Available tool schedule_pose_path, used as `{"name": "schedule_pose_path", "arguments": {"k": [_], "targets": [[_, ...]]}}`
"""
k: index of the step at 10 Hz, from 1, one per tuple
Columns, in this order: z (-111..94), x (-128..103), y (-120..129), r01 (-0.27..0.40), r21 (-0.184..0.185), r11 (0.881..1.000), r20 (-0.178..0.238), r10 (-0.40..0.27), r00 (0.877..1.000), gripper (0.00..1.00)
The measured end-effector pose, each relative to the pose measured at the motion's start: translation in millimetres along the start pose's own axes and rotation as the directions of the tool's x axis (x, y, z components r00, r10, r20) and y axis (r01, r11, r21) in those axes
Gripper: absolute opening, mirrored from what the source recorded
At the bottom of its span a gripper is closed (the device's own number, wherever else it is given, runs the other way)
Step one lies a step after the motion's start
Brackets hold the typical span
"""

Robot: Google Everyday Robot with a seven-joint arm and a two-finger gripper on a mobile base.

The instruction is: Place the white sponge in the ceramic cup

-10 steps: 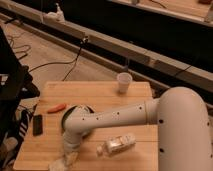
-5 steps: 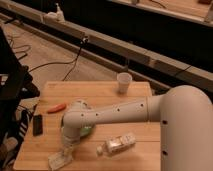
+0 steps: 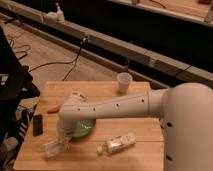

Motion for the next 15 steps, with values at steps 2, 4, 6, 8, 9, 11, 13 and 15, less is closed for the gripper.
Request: {"name": "schedule_pose_path", "arguments": {"k": [2, 4, 6, 8, 9, 11, 13, 15], "targets": [[-48, 12, -37, -0.148, 0.132, 0.980, -0.003, 0.149, 0.989, 0.00], [-91, 36, -60, -0.272, 0.232, 0.934, -0.006, 0.281, 0.960, 0.00], [-135, 67, -76, -0.398, 0.328, 0.857, 0.011, 0.417, 0.909, 0.00], [-155, 82, -81, -0.454, 0.370, 0.810, 0.030, 0.478, 0.878, 0.00], [-154, 81, -82, -0.451, 0.370, 0.812, 0.029, 0.475, 0.880, 0.00], [-154, 81, -82, -0.451, 0.370, 0.813, 0.029, 0.475, 0.880, 0.00], [-155, 83, -83, -0.457, 0.371, 0.808, 0.032, 0.481, 0.876, 0.00], [-168, 122, -94, -0.532, 0.392, 0.751, 0.060, 0.556, 0.829, 0.00]]}}
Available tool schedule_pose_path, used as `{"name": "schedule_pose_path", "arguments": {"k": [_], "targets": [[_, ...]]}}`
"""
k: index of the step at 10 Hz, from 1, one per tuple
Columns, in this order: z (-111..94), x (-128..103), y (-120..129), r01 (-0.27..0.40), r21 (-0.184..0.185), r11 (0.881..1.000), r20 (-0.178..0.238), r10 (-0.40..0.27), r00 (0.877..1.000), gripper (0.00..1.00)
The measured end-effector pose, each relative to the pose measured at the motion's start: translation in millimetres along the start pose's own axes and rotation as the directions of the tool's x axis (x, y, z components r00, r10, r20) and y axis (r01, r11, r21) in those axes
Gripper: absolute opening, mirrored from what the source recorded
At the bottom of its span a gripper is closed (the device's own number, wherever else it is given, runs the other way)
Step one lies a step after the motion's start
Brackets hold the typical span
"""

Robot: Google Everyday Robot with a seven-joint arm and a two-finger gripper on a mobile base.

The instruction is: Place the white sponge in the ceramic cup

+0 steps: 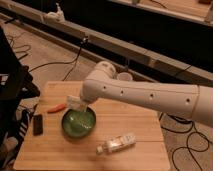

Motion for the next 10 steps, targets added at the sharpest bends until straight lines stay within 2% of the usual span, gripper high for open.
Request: {"name": "schedule_pose_path", "arguments": {"k": [2, 5, 7, 8, 9, 10], "targets": [[-1, 25, -35, -0.084, 0.023, 0.996, -0.009, 0.084, 0.996, 0.00], [-12, 46, -83, -0.168, 0.078, 0.983, 0.002, 0.169, 0.986, 0.00], [-33, 53, -125, -0.250, 0.137, 0.959, 0.060, 0.244, 0.968, 0.00], [-41, 57, -138, -0.280, 0.156, 0.947, 0.085, 0.269, 0.959, 0.00], [-44, 59, -141, -0.293, 0.160, 0.943, 0.094, 0.281, 0.955, 0.00], [-42, 56, -140, -0.291, 0.156, 0.944, 0.095, 0.279, 0.956, 0.00]]}}
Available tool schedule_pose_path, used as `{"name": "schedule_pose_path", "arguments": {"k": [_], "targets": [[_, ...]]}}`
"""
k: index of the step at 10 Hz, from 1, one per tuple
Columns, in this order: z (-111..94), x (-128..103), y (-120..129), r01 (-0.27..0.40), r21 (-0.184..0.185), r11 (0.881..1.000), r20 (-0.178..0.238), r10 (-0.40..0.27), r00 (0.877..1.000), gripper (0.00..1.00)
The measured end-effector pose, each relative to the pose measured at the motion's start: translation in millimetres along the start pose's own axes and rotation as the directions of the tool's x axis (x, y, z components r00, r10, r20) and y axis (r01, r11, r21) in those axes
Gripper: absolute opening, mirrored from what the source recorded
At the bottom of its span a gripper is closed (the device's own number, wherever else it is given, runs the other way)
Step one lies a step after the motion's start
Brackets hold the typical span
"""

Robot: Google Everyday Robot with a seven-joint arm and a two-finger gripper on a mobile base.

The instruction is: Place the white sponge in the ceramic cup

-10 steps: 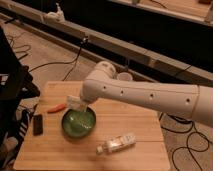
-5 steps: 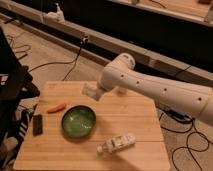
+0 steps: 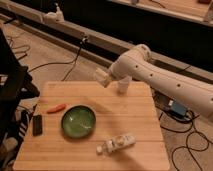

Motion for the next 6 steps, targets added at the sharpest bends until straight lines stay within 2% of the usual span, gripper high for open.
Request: {"name": "schedule_pose_path", "arguments": {"k": [6], "targets": [[-0.1, 1.4, -5.2, -0.008, 0.007, 1.000, -0.004, 0.008, 1.000, 0.00]]}}
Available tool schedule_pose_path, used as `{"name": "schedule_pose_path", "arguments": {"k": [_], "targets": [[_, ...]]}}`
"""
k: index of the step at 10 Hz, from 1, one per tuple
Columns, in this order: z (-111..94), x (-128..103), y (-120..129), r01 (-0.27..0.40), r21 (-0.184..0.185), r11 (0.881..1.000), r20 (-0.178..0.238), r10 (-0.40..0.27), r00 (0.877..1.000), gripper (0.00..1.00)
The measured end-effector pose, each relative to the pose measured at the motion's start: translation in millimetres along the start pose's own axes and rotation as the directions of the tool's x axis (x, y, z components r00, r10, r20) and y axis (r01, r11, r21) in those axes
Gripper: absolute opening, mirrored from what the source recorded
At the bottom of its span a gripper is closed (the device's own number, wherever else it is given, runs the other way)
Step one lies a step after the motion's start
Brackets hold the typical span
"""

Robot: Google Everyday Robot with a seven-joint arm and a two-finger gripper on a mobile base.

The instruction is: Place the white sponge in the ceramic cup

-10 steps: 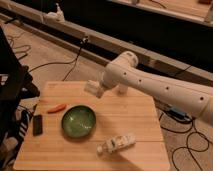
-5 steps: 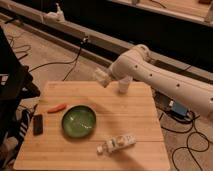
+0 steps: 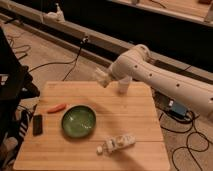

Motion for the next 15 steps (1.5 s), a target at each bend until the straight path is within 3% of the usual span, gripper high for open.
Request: {"name": "schedule_pose_path", "arguments": {"k": [4, 7, 9, 11, 13, 15], "targets": [[18, 15, -70, -0.128, 0.078, 0.989, -0.011, 0.129, 0.992, 0.00], [29, 33, -106, -0.250, 0.104, 0.963, 0.004, 0.251, 0.968, 0.00], [29, 50, -128, -0.340, 0.119, 0.933, 0.032, 0.338, 0.941, 0.00], [31, 66, -145, -0.426, 0.118, 0.897, 0.071, 0.421, 0.904, 0.00], [41, 79, -147, -0.472, 0.111, 0.875, 0.072, 0.466, 0.882, 0.02], [52, 96, -145, -0.506, 0.104, 0.856, 0.054, 0.503, 0.862, 0.20]]}}
